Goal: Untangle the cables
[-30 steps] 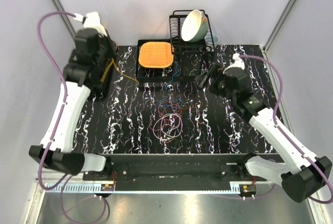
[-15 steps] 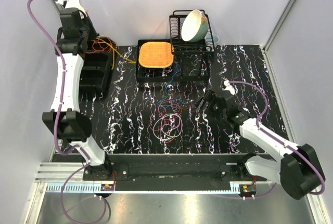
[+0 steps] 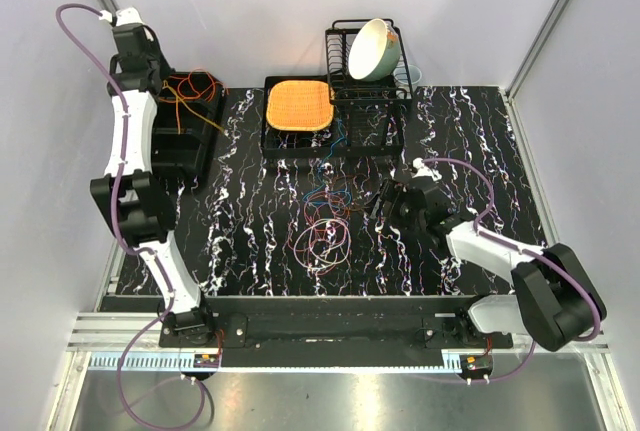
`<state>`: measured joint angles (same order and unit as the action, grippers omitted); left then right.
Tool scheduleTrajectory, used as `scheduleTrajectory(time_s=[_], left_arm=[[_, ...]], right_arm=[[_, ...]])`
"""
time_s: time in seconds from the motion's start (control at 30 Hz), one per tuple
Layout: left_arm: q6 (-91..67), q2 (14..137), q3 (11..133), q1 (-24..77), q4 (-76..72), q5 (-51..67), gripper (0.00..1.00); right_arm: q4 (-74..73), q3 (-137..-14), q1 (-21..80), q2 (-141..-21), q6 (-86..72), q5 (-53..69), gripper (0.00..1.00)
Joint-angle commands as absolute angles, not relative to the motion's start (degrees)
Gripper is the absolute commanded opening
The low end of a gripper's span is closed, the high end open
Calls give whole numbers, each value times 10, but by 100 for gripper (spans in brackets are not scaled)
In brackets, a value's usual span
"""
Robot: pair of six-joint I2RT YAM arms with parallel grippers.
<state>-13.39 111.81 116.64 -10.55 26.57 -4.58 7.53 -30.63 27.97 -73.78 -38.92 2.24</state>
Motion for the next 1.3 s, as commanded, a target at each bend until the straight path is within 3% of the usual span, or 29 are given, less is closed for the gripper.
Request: scheduleTrajectory(time_s=[0.0,0.4,0.87,1.27], left_arm=[[-126,1133,1195,-106,186,-116,0],[-133,1138,1140,-120,77,-240,0],[-162,1195,1164,-132,11,-207,0],[-162,1171,999,-123,-84,-219,1]], right_arm=[[117,-326,266,-750,-370,65,91],[158,-304,236,-749,-377,127,91],[172,-302,221,-762,-382,157,89],[178,-300,214,-764,-388,165,89]])
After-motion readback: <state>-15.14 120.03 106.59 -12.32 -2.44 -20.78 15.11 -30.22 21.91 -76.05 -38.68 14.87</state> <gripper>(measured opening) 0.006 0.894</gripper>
